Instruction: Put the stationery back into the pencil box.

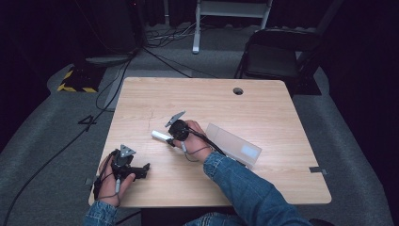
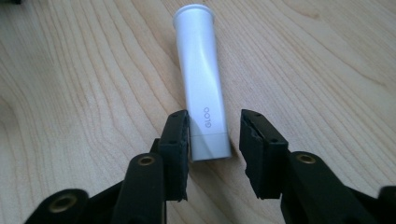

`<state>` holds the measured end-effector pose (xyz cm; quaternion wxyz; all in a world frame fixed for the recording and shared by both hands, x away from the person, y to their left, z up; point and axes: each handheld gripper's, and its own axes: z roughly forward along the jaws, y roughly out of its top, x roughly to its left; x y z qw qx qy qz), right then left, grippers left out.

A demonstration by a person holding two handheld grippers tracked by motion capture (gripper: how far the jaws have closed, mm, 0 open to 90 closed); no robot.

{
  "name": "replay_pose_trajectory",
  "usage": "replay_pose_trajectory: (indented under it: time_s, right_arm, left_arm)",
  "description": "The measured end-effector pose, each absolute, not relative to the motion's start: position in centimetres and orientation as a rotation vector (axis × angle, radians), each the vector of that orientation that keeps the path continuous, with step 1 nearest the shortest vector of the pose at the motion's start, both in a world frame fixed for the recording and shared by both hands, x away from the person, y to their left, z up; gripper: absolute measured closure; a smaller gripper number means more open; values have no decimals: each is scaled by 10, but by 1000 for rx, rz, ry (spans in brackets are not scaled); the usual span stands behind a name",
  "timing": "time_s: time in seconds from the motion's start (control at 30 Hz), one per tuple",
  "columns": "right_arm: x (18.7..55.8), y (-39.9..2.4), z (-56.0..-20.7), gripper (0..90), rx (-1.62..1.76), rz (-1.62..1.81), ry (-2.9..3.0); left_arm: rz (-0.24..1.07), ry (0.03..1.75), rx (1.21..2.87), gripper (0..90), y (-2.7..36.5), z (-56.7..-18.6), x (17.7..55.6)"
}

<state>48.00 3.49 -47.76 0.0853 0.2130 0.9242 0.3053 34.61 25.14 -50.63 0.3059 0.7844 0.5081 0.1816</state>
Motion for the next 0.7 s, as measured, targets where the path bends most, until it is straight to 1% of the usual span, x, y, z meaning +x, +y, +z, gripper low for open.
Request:
replay_pose_trajectory:
  time_s: [0.07,0.2,0.7]
  right_arm:
    - [480,36,-478,685,613,902,2756]
    - [480,38,-480,708,605,878,2761]
    - [477,35,-471,719,605,860,2803]
  left_arm:
    - [481,1344,2076,1,251,-506,346]
    - [481,1344,2076,1,251,-506,346]
    - [480,1344,2075,1,251,-506,346]
